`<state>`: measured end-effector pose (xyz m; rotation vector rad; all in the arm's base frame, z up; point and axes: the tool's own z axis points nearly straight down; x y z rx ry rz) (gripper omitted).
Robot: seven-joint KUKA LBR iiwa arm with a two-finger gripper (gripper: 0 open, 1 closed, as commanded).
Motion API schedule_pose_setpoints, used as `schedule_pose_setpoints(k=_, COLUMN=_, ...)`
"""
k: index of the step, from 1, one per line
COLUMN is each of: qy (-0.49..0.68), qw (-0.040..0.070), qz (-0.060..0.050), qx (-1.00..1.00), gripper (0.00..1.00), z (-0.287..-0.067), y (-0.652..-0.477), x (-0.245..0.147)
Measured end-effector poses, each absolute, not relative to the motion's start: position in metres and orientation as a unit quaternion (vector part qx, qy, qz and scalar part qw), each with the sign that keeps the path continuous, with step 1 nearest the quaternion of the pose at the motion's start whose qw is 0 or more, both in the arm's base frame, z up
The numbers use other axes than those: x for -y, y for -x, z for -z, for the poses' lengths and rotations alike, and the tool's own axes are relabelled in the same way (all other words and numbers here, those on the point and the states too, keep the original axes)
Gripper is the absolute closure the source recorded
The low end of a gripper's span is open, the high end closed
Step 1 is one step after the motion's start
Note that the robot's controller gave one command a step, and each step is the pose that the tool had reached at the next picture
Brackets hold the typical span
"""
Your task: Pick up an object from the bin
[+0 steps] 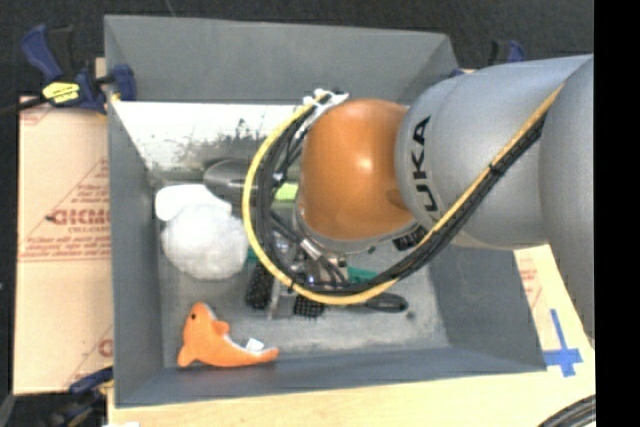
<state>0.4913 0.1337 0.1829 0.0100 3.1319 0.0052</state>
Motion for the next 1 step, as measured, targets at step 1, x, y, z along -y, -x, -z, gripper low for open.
schedule_pose_setpoints(k=1, qy=-0.014, qw=0.005, qz=-0.001, qx=-1.000, gripper=1.00, z=-0.2201, y=-0.5058, x=-0.1394)
